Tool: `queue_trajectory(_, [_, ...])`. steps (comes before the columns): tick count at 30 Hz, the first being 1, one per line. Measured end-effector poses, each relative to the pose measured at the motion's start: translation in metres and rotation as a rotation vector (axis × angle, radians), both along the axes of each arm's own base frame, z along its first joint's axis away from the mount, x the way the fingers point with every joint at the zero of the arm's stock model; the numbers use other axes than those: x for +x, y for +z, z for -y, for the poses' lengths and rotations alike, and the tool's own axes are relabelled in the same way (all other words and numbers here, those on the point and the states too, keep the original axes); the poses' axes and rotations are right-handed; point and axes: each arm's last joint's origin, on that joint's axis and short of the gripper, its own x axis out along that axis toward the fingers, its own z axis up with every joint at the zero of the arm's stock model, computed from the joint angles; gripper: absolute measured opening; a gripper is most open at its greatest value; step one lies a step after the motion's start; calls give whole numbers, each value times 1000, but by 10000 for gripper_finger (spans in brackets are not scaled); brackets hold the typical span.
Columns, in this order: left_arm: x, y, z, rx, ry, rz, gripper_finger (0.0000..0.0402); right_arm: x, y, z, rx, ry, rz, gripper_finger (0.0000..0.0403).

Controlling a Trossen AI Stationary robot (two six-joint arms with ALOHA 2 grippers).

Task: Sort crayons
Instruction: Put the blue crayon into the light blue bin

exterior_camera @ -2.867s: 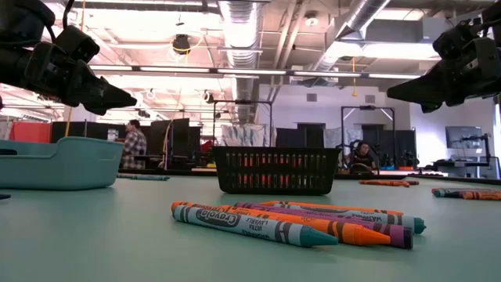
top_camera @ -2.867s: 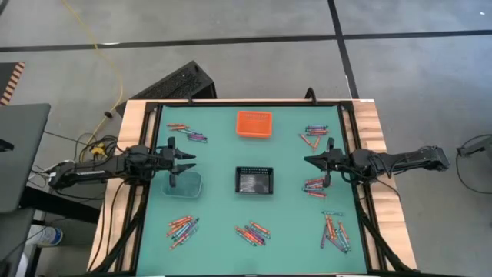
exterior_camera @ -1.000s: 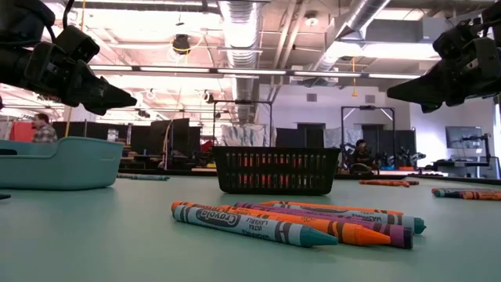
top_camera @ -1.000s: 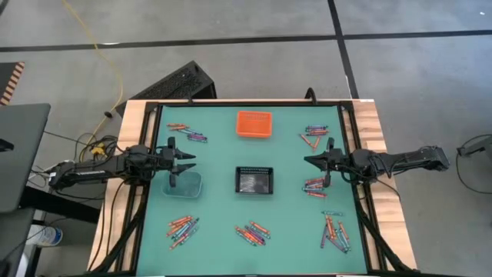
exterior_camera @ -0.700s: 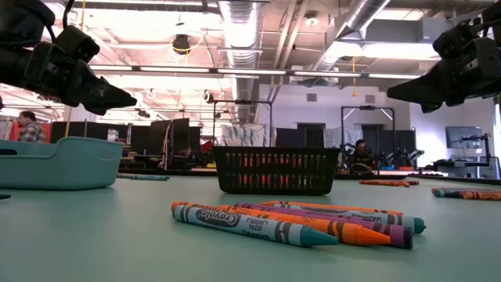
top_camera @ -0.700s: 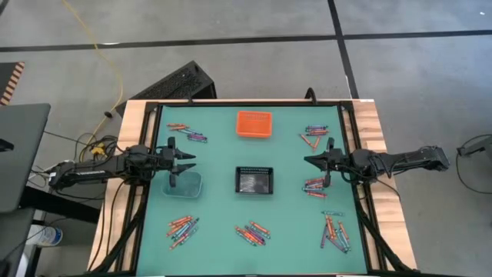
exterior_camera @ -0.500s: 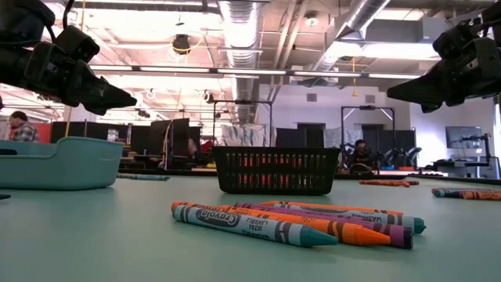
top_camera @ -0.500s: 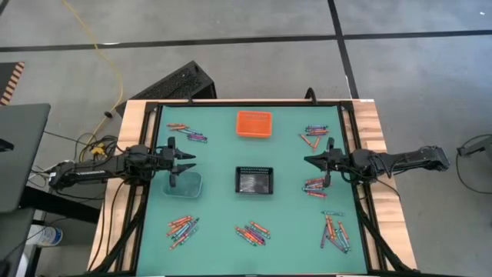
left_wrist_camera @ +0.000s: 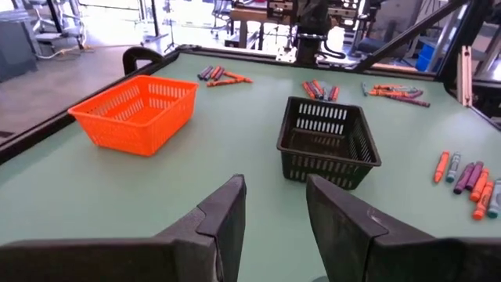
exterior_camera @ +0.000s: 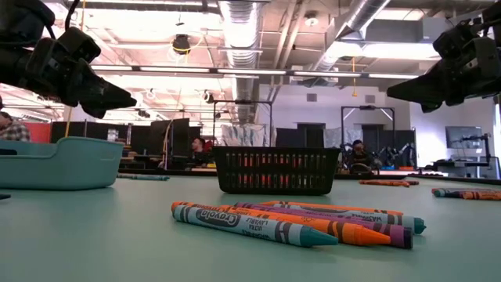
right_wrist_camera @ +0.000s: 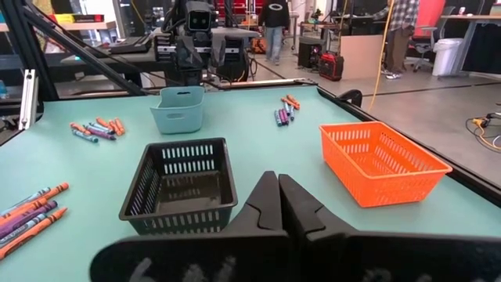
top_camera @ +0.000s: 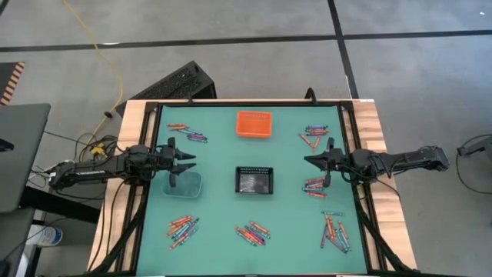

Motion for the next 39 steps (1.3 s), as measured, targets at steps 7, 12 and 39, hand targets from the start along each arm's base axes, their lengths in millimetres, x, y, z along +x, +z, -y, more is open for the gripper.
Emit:
queue_trajectory(7, [0,0,0,-88,13,16,125,0,6,0,8,-1,76,1])
queue_trajectory(12, [0,0,0,-75,18,13,125,0,14,0,19,-4,158,1])
queue_trajectory(39, [0,0,0,-35,16,4,125,42,88,-55,581,98,-1031,1])
